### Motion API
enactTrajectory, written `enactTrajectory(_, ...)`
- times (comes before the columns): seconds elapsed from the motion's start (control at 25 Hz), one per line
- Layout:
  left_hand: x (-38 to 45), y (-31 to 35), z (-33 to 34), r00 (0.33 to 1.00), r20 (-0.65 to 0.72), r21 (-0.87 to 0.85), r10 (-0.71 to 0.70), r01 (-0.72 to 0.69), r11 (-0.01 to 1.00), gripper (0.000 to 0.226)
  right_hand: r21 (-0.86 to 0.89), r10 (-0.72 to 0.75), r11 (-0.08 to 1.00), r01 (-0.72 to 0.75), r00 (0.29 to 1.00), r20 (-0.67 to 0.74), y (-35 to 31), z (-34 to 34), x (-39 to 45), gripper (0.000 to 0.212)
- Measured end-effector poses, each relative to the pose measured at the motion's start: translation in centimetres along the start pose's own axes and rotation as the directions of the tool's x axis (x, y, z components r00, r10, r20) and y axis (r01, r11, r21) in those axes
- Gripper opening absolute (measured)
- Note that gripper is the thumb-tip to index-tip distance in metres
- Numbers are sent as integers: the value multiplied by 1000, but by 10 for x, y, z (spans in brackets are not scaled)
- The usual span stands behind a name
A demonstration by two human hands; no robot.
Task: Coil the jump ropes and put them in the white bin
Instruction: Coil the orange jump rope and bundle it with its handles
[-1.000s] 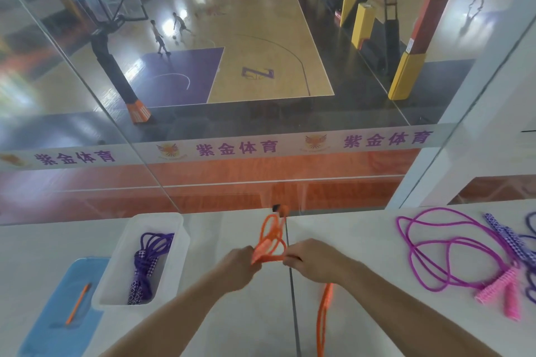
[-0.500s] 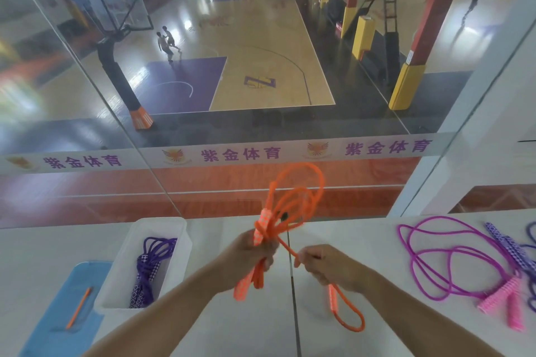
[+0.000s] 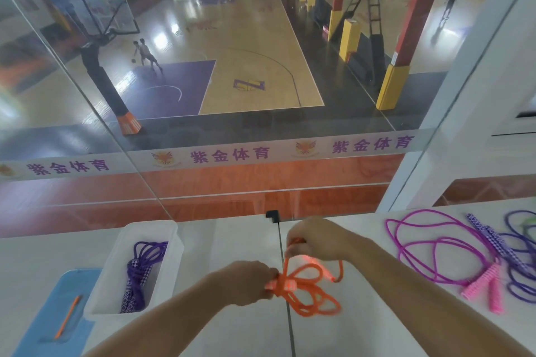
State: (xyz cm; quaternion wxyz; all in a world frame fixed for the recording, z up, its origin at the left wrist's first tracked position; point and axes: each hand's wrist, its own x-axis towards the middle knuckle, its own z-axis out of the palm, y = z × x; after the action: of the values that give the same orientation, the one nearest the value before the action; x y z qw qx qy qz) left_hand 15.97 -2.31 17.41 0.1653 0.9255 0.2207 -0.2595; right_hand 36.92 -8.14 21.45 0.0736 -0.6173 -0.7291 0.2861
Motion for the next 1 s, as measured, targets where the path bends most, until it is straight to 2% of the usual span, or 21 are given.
enactTrajectory(0.04,-6,4,-9,997,-11,-76,80,-81,994,29,114,54,992,-55,998,9,10,-4,-1,20)
enactTrajectory(0.12,-18,5,-23,989,-91,-395,119,-145,907,27,293,99,951,-96,995,6,28,-3,-6,12)
enactTrajectory(0.16,-22,6,-25,986,-148,-584,76,-149,798,22,360,96,928,-90,995,1,35,1,-10,16)
enactTrajectory(0.24,-23,5,-28,955,-260,-844,-144,-153,514,11,544,176,830,-128,984,-38,36,15,-17,22)
enactTrajectory(0.32,-9,-1,-28,892,-235,-967,-387,-172,191,12,577,264,795,-188,963,-50,30,33,-20,27)
enactTrajectory(0.36,-1,-7,-28,858,-174,-985,-483,-154,81,13,505,259,838,-207,965,-35,26,42,-22,28)
enactTrajectory(0.4,6,-16,-25,821,-123,-992,-557,-96,78,14,441,239,871,-214,971,0,25,48,-23,28)
enactTrajectory(0.44,13,-27,-22,790,-122,-977,-601,10,211,15,399,200,896,-195,979,30,22,50,-25,27)
enactTrajectory(0.48,14,-36,-15,788,-161,-890,-594,144,432,17,339,175,922,-185,983,60,20,49,-27,25)
enactTrajectory(0.52,14,-43,-7,807,-203,-706,-554,271,654,20,240,121,962,-132,991,59,15,44,-26,22)
enactTrajectory(0.56,14,-47,2,843,-224,-484,-489,339,806,23,126,61,990,-67,997,52,7,37,-25,20)
enactTrajectory(0.6,13,-45,8,885,-210,-299,-417,348,889,25,42,-5,999,4,1000,25,0,26,-25,18)
enactTrajectory(0.64,11,-38,10,921,-183,-159,-344,318,935,26,46,-36,998,36,999,7,-6,13,-25,16)
enactTrajectory(0.72,5,-17,5,980,-101,19,-173,176,984,27,125,-57,990,60,998,-31,-10,-9,-20,16)
enactTrajectory(0.8,-1,-1,-5,993,-118,4,12,-12,1000,31,196,0,981,7,999,-38,1,-14,-11,18)
enactTrajectory(0.84,-5,3,-11,987,-152,-107,53,-70,992,32,212,89,974,-77,995,-49,8,-13,-3,20)
enactTrajectory(0.88,-8,6,-16,979,-198,-292,45,-103,951,30,162,248,959,-233,966,-75,17,-3,6,22)
enactTrajectory(0.92,-11,6,-21,969,-246,-502,-1,-127,855,24,91,393,918,-386,915,-89,26,16,-4,21)
enactTrajectory(0.96,-13,4,-24,955,-283,-678,-86,-136,723,15,107,571,819,-563,819,-62,29,25,-6,20)
enactTrajectory(1.0,-12,0,-26,932,-309,-791,-191,-140,595,10,273,562,793,-544,827,14,31,31,-10,23)
